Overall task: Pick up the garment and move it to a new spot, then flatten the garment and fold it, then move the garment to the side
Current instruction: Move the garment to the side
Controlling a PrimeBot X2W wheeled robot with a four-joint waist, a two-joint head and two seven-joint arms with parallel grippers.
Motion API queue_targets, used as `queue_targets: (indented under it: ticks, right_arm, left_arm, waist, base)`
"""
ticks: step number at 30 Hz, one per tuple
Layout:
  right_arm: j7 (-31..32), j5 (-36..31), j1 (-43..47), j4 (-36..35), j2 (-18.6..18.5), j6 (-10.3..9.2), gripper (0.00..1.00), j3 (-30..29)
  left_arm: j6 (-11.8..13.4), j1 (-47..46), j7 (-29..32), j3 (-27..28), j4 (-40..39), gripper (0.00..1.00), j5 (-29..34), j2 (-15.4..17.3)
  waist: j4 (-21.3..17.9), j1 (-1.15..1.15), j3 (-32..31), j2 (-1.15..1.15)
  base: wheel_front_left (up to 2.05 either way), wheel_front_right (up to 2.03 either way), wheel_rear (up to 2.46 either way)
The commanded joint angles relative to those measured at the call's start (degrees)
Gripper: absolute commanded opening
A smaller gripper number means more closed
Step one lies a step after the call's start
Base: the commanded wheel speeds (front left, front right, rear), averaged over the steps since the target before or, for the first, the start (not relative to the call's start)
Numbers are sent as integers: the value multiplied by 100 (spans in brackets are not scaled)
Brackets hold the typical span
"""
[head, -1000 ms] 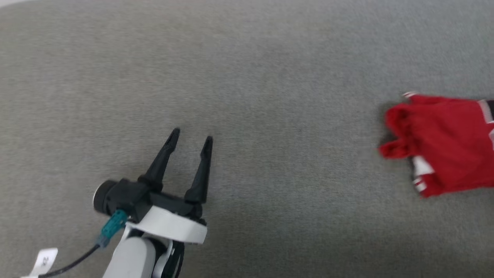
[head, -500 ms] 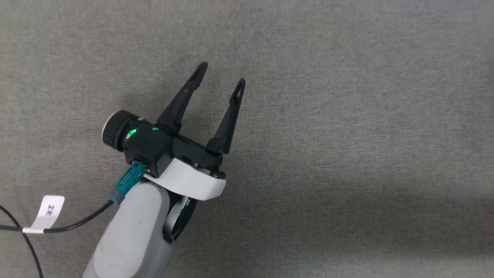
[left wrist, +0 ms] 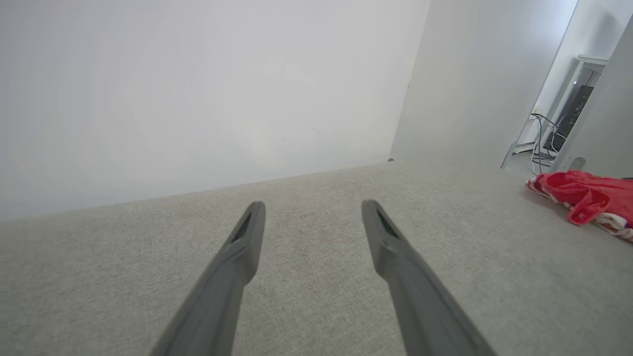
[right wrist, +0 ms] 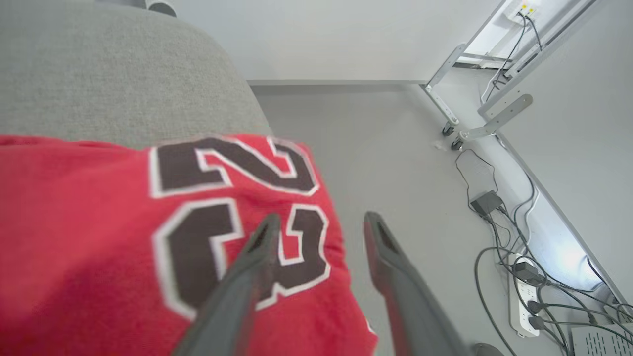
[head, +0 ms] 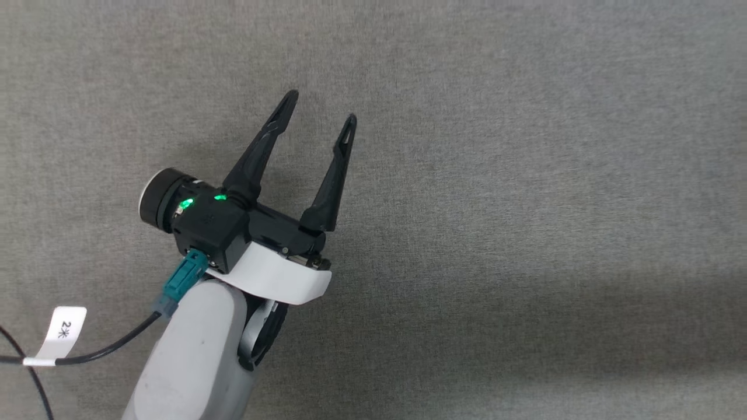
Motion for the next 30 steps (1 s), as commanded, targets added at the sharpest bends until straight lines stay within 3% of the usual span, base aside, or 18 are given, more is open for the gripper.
queue_targets:
  ticks: [1, 11, 22, 30]
  right_arm:
    - [-154, -67, -92, 119, 30, -4, 100, 25]
    - [-689, -181, 217, 51, 507, -4, 100, 951]
    - [-940, 289, 1426, -980, 1277, -3, 100, 2349]
    - [-956, 384, 2302, -2199, 1801, -4, 100, 2160]
  left_arm:
    - [7, 110, -27, 50, 18, 100, 12, -10]
    - [7, 685, -27, 387, 160, 100, -117, -107]
    - [7, 1852, -27, 975, 432, 100, -255, -203]
    - [7, 2436, -27, 1209, 658, 100, -403, -178]
  waist:
    - [-16, 0, -182, 0]
    - [75, 0, -1061, 0]
    - [394, 0, -2103, 0]
    - [525, 0, -2617, 0]
  base:
    - [0, 0, 0]
    - [0, 0, 0]
    - [0, 0, 0]
    - [0, 0, 0]
